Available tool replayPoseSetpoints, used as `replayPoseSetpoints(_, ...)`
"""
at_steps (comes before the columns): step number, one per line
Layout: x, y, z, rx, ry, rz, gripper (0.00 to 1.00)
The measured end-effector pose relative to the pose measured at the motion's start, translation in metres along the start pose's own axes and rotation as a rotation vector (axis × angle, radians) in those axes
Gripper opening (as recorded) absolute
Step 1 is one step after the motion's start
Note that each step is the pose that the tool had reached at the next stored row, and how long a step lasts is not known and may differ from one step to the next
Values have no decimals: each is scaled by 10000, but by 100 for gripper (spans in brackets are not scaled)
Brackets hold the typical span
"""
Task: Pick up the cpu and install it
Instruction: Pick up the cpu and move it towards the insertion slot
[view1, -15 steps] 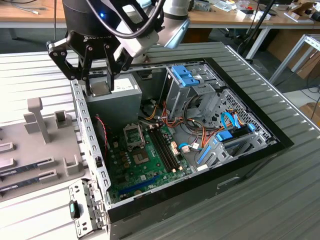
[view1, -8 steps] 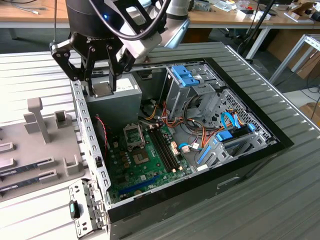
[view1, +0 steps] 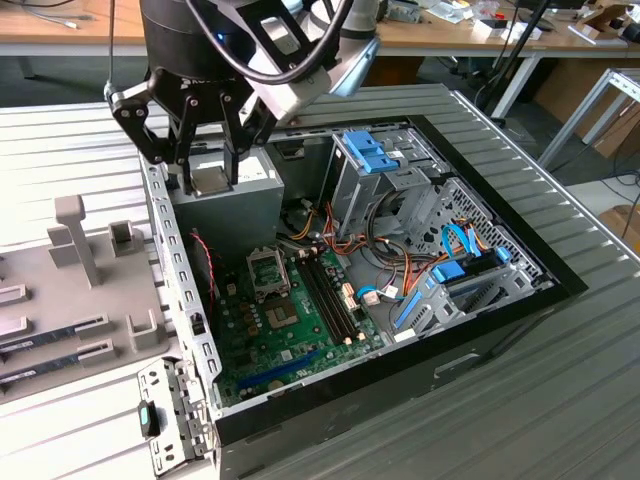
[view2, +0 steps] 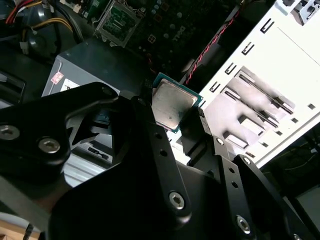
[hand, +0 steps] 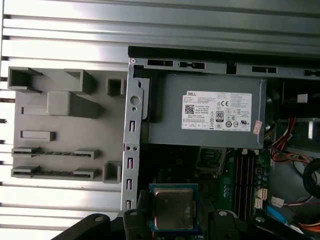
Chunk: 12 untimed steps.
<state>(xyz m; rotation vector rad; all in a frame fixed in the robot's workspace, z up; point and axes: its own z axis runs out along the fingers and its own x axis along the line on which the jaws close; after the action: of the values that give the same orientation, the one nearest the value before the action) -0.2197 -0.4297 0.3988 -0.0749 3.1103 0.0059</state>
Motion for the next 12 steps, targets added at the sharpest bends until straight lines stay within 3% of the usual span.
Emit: replayPoseSetpoints(12,-64,-50,31,1,1,0,47)
